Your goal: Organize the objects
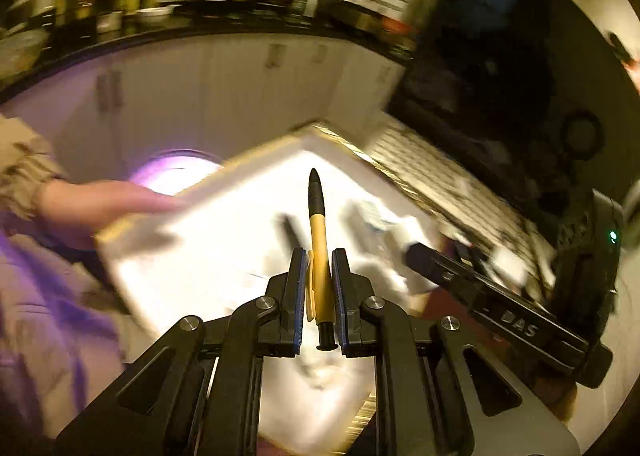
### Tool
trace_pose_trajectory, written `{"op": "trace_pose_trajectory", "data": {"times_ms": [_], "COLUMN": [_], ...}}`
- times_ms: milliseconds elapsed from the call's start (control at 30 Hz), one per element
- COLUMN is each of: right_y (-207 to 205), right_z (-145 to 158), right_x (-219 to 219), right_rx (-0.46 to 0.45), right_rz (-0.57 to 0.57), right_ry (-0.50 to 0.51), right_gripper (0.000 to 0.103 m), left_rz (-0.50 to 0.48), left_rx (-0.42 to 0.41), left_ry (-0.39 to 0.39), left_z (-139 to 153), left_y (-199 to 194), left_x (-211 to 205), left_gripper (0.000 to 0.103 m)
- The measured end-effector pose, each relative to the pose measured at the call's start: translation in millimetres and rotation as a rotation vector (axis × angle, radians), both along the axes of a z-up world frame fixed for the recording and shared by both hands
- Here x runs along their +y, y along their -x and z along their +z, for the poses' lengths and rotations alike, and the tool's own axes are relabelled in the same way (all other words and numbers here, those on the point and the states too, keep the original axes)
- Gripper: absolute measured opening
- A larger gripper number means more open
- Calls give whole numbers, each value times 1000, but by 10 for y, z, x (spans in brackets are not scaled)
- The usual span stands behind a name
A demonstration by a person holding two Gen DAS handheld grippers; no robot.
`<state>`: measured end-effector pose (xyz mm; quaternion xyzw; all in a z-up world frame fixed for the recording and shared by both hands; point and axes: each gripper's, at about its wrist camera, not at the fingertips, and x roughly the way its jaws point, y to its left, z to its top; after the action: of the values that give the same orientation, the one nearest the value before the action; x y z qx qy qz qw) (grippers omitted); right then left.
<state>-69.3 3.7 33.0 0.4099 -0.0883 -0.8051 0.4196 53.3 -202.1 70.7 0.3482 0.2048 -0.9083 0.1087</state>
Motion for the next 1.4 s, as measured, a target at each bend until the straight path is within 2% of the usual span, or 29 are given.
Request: {"op": "trace_pose_trajectory", "data": {"times_ms": [100, 233, 400, 500, 800, 933, 1133, 1267, 1300, 1400], "right_y": [67, 174, 210, 197, 160, 162, 130, 128, 130, 172], "right_z": [-74, -192, -264, -299, -348, -380, -379, -383, -384, -380], "right_x": [-262, -594, -761, -825, -882, -930, -981, -987, -977, -898], "right_rx": [-16, 6, 44, 76, 95, 96, 117, 116, 112, 58], "right_rz": [14, -12, -30, -37, -18, -10, 3, 6, 7, 18], "right_ry": [-11, -104, -157, -190, -229, -254, -297, -312, -306, -237], "right_gripper": [34, 34, 34, 34, 34, 34, 34, 35, 35, 36], "left_rz": [87, 135, 117, 87, 13, 12, 7, 29, 39, 50], "left_rx": [-44, -71, -165, -188, -221, -285, -286, -271, -264, -251], "left_ry": [8, -15, 9, 39, 77, 77, 83, 144, 171, 196], "left_z": [-67, -234, -438, -469, -525, -652, -656, -627, -599, -550], "left_y": [58, 164, 329, 361, 379, 437, 469, 464, 457, 430], "left_x": [-306, -500, -447, -355, -246, -285, -244, -180, -155, -128], "left_gripper": [12, 12, 12, 12, 12, 12, 12, 13, 14, 33]}}
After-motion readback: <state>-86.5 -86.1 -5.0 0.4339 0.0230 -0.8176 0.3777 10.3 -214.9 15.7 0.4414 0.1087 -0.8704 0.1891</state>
